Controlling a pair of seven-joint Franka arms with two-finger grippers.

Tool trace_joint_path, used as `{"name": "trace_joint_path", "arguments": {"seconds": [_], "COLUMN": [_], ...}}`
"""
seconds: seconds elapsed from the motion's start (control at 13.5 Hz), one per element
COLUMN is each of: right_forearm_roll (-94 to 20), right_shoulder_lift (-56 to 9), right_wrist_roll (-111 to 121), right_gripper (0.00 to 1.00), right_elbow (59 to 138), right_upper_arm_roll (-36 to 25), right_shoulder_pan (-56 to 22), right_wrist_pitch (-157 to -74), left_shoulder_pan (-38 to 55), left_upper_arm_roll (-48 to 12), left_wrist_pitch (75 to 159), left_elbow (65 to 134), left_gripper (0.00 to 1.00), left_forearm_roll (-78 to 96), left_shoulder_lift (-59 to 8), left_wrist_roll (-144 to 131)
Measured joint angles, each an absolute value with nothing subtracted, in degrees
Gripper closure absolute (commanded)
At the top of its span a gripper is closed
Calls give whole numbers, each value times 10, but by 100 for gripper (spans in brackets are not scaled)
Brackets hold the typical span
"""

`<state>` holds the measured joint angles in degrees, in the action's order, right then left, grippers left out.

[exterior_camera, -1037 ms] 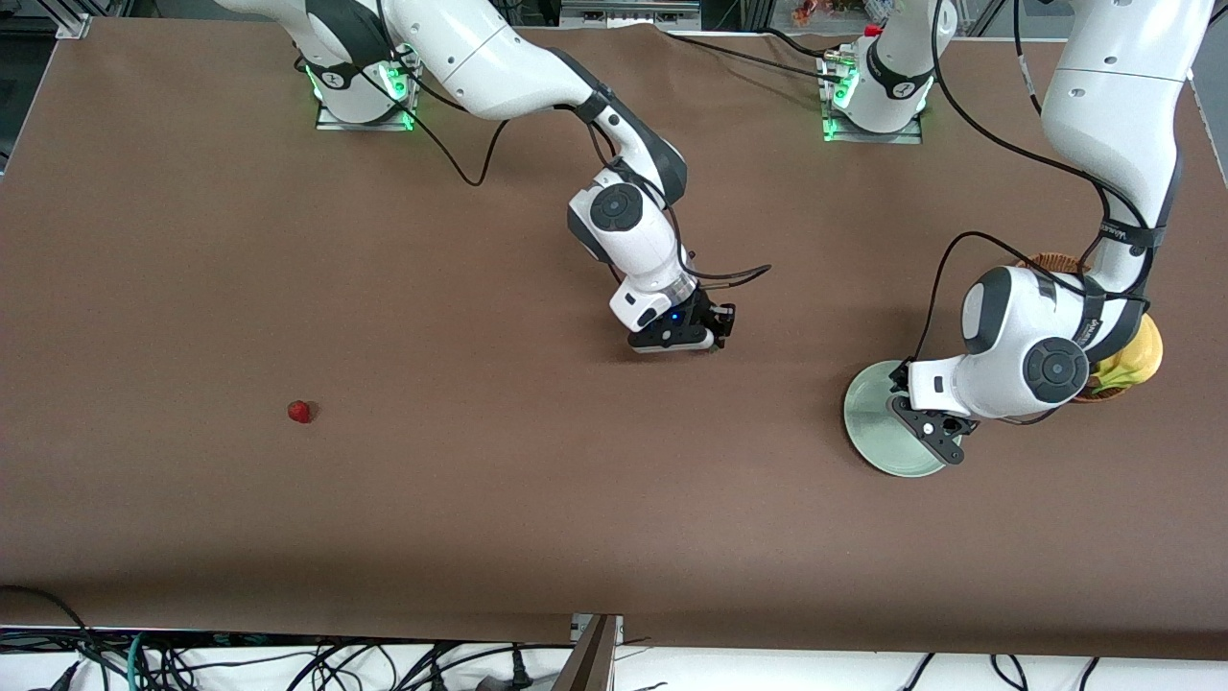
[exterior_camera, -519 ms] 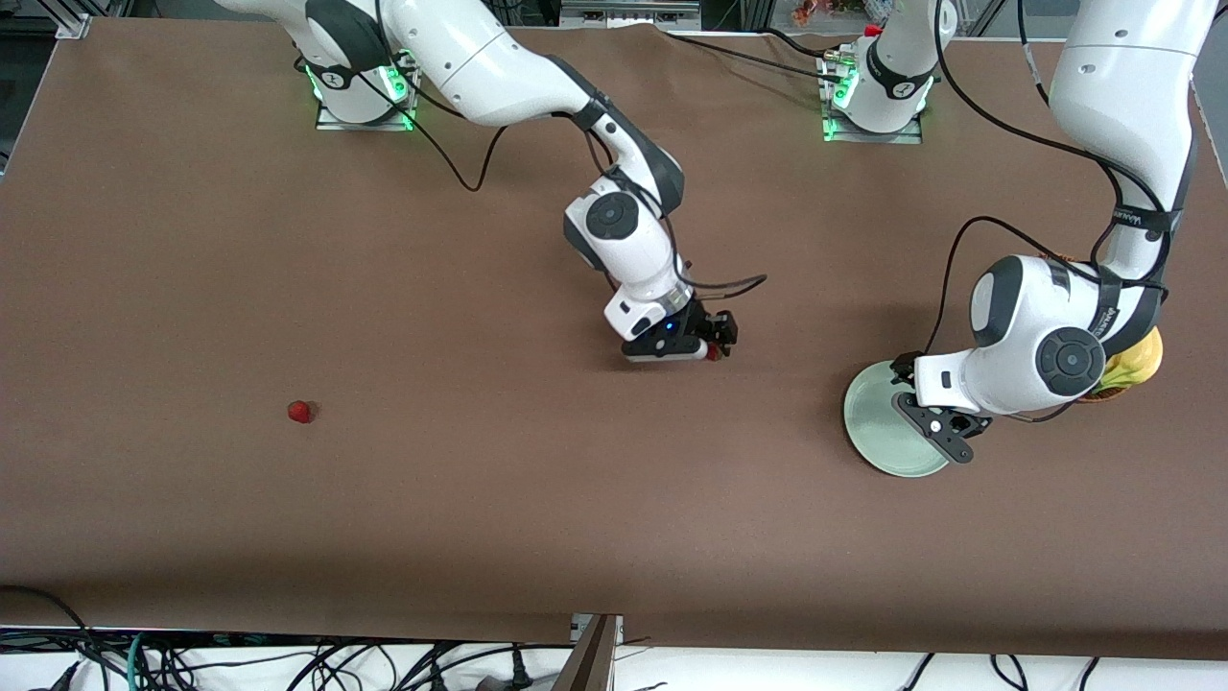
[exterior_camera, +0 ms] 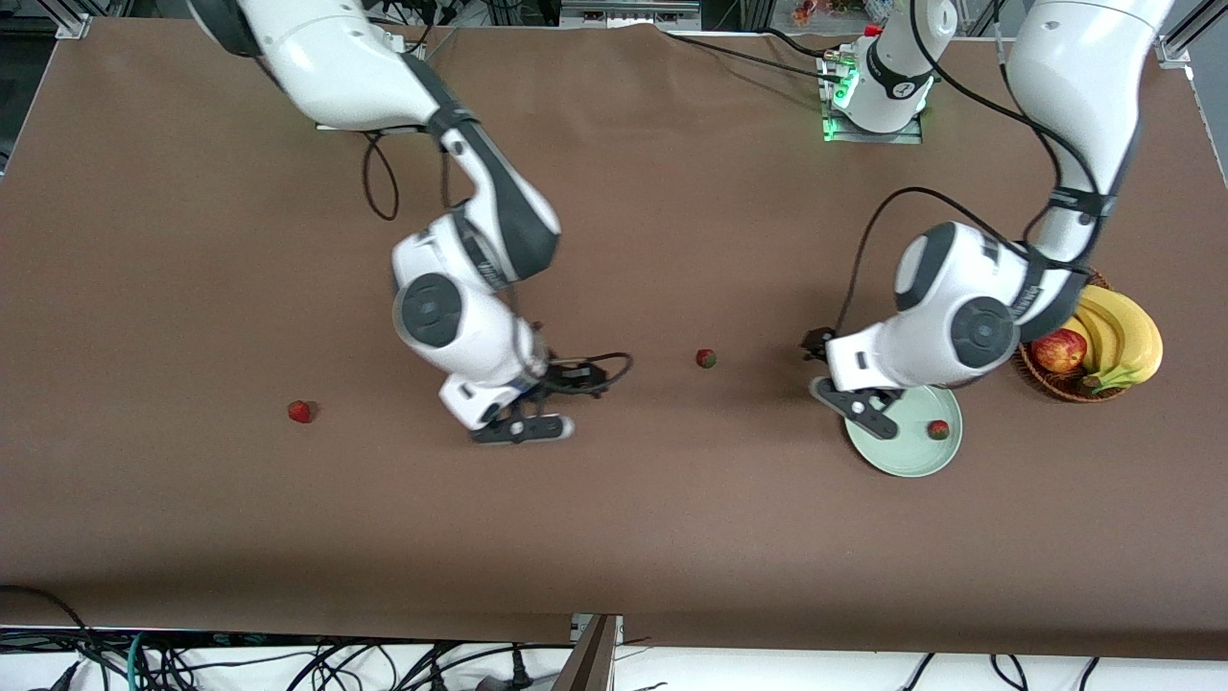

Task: Collect all strawberries into plate
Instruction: 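Grasp the second strawberry with the left gripper while the right gripper grasps the third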

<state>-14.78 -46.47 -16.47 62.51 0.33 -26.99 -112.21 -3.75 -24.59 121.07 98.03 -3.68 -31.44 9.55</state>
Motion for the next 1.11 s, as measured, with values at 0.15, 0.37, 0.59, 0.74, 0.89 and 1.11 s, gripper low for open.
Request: {"name": "trace_joint_path", "arguments": {"seconds": [0.15,0.37,0.59,0.74,0.89,1.11], "right_forearm_roll": [-147,-102,-74,-64,-34,-13], "right_shoulder_lift": [-460,-461,-469,-479,-486,-487], "right_wrist_roll": [-85,33,113,149,168,189], "right_gripper": [0,0,0,0,0,0], "right_elbow": [626,644,694,719,746,781], "right_upper_arm_roll": [2,-1,-5,-5,-6,-6], "right_shoulder_pan": [-215,-138,-70,-35,-20,-12], "right_wrist_pitch": [-1042,-975,-974,-987,-1034,-1086], "left_shoulder_pan": [12,66,80,84,93,98], "left_upper_arm_roll": [-247,-246,-243,-242,-242,-242], "left_wrist_pitch": [1274,1330,1370,1398,1407,1408], "left_elbow": [990,994,1007,1018,1020,1020], "left_gripper": [0,0,0,1,60,96], "left_forearm_roll": [-37,-38,-72,-97,-125,-147], "left_shoulder_lift": [-331,-365,-388,-402,-410,-411], "left_wrist_roll": [46,-19,-52,-81,-118,-137]}}
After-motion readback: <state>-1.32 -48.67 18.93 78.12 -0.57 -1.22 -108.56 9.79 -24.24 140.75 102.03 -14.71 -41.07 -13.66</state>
